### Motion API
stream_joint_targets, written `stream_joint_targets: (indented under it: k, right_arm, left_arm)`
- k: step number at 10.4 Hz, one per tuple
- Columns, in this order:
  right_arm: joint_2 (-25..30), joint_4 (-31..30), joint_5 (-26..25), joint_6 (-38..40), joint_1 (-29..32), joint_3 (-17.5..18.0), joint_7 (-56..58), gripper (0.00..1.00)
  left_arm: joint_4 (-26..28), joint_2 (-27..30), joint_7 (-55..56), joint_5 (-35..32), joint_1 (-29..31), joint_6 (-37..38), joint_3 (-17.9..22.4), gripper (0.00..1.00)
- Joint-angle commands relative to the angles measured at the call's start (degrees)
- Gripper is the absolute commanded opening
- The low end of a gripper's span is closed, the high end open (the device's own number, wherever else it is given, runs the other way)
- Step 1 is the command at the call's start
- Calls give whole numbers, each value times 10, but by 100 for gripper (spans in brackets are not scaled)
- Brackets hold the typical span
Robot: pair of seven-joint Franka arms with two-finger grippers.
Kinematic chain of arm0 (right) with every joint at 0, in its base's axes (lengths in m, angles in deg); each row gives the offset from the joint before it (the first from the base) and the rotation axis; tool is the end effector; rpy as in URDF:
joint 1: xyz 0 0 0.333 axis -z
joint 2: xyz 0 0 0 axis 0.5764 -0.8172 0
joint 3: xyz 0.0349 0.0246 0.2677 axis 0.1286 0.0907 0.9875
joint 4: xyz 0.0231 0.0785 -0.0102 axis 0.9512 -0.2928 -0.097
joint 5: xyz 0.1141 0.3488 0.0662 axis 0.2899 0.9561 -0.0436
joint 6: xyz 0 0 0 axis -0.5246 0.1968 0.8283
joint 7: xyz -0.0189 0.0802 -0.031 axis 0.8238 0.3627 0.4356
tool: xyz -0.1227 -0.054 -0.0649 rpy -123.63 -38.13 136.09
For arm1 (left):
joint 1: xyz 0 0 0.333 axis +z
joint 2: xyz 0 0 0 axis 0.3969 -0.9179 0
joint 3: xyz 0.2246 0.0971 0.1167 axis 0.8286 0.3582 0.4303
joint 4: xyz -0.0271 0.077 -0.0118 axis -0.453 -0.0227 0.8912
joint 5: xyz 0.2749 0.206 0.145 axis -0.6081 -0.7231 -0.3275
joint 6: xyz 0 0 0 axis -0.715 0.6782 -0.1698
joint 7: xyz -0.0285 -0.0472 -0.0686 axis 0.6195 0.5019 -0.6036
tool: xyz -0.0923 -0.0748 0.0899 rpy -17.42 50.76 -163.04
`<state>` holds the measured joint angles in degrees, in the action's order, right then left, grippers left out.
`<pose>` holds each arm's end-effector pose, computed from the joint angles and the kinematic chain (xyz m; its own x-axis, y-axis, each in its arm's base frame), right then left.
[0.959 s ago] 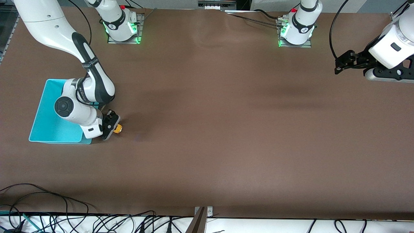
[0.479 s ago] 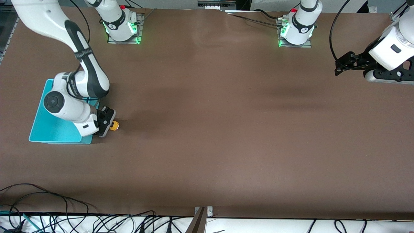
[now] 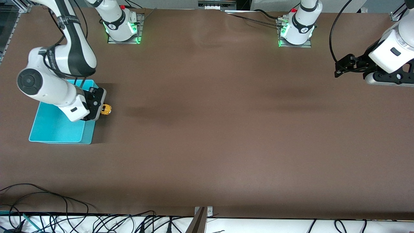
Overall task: Wind up and store yellow beetle car
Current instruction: 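Lift the car with the right gripper and carry it over the bin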
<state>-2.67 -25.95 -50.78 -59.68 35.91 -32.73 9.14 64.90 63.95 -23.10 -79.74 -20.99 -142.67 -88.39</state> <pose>0.5509 0.0434 0.2935 0.1683 0.9855 -0.0208 0.9762 -0.1695 -0.1350 0.5213 -0.0500 0.5244 0.9948 -0.0399 -0.0934 -0.0384 -0.9991 0.0176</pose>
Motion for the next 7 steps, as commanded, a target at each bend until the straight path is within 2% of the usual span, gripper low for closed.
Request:
stream_joint_targets:
  k: [1, 4, 6, 7]
  right_arm:
    - [25, -11, 8, 26, 48, 5, 102, 0]
    - [25, -15, 7, 26, 110, 7, 250, 0]
    - [40, -41, 4, 26, 164, 35, 327, 0]
    - [52, -59, -2, 24, 178, 36, 360, 0]
  left_arm:
    - [-17, -9, 3, 5, 3, 1, -4, 100]
    - [-17, -9, 3, 6, 2, 1, -5, 100]
    - [-17, -9, 3, 5, -1, 1, -5, 100]
    - [-17, -9, 3, 5, -1, 1, -5, 100]
